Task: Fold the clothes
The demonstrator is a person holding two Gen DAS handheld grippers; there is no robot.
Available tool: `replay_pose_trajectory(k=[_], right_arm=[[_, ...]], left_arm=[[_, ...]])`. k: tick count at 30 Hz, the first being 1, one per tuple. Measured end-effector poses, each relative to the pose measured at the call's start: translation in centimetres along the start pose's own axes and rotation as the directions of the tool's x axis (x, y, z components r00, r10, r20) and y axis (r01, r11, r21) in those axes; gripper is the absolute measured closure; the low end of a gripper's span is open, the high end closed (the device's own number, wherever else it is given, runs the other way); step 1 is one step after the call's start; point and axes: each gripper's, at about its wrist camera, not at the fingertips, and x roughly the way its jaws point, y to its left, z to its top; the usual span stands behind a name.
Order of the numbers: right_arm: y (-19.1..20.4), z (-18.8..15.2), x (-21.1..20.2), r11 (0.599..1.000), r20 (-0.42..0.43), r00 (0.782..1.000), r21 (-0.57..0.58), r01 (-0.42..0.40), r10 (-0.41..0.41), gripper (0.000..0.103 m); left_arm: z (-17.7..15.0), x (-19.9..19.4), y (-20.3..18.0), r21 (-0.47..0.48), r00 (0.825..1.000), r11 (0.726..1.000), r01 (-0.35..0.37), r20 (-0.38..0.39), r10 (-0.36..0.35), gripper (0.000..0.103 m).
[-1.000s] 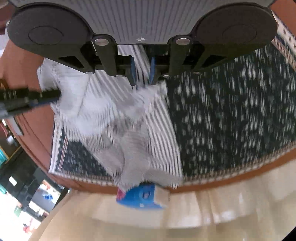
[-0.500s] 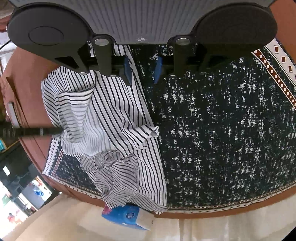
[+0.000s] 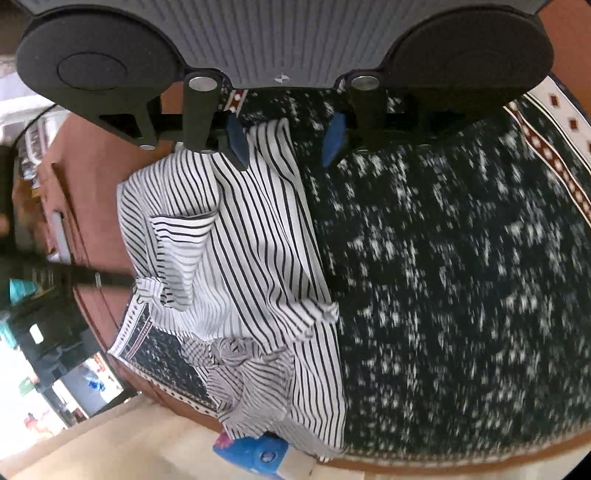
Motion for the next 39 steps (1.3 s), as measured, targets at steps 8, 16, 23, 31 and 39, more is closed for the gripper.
replay_pose_trajectory(k=[8, 16, 23, 31, 39], right_arm=[[-2.8, -6.7, -1.3, 0.989, -0.109, 0.993, 0.137, 0.057, -0.042, 0.062], [-2.5, -7.7, -1.1, 0.984, -0.094, 0.995, 0.168, 0.056, -0.041, 0.062], [-2.5, -6.7, -1.2, 0.985, -0.118, 0.99, 0.163, -0.056, 0.076, 0.1], [-1.1, -7.1, -6.0, 0.986, -0.123, 0.979, 0.055, -0.16, 0.165, 0.1], [-2.1, -11.6, -3.8, 0.999, -0.202, 0.979, -0.032, 0.025, -0.031, 0.086]], left_arm=[[0.3, 1.4, -0.4, -0.012, 0.998, 0.998, 0.062, -0.012, -0.062, 0.039], [0.2, 2.1, -1.8, 0.008, 0.997, 0.998, 0.07, -0.036, -0.07, 0.066], [-0.2, 0.6, -3.9, 0.041, 0.999, 0.999, 0.008, 0.053, -0.01, 0.103], [-4.0, -2.7, -5.4, 0.083, 0.997, 0.996, -0.037, 0.075, 0.031, 0.103], [-7.5, -1.8, -5.3, 0.07, 0.99, 0.988, -0.137, 0.049, 0.134, 0.077]])
